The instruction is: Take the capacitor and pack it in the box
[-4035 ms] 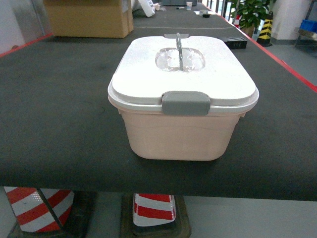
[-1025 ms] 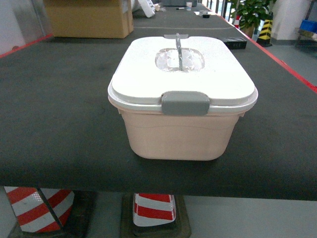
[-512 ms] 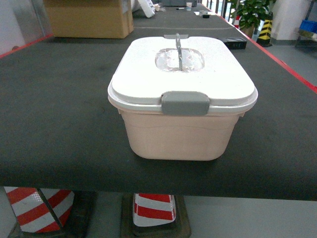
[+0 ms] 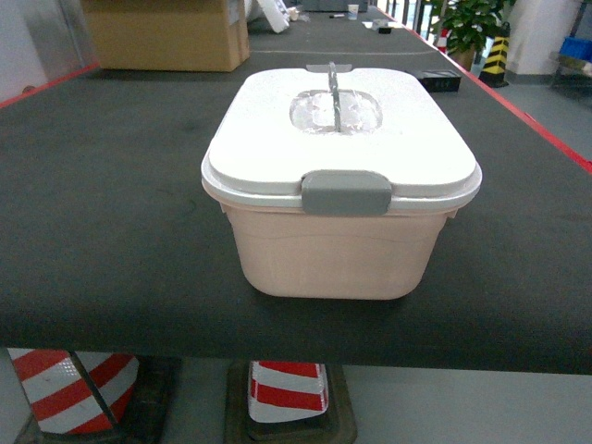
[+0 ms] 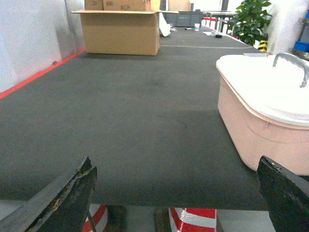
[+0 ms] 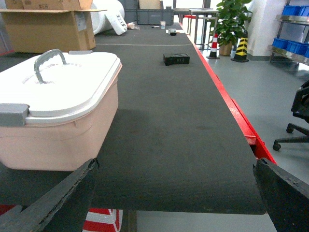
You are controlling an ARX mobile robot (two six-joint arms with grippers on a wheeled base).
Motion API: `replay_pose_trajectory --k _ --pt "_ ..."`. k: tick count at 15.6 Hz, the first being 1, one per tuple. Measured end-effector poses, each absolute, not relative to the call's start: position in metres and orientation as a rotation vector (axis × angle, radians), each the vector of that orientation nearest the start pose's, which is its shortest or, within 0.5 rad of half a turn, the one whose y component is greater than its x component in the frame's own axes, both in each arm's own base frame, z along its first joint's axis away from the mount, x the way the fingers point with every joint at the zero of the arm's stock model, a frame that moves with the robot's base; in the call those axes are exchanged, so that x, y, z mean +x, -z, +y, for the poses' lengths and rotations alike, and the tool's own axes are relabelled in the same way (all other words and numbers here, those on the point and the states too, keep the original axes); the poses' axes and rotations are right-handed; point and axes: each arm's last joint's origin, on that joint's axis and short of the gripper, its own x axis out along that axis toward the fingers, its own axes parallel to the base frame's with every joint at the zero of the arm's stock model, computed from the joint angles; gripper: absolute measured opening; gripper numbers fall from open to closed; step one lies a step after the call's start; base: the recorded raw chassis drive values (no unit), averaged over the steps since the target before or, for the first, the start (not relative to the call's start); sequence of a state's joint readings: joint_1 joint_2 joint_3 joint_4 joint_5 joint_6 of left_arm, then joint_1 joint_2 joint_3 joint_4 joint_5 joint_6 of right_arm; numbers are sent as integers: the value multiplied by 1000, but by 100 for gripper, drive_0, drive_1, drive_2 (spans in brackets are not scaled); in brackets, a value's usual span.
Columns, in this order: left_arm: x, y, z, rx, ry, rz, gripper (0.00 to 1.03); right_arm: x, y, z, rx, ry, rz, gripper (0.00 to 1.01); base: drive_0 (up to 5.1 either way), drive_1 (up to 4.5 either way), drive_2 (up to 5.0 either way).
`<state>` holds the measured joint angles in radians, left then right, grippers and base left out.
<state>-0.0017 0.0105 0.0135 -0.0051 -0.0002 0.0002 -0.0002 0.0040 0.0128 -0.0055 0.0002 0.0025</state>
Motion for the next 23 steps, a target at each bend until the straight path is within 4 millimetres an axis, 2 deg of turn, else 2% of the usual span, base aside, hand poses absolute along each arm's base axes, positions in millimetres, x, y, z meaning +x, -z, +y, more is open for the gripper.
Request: replay_pose_trajectory --k 23 --pt "98 -167 0 1 2 2 98 97 -167 0 2 0 -3 98 0 0 0"
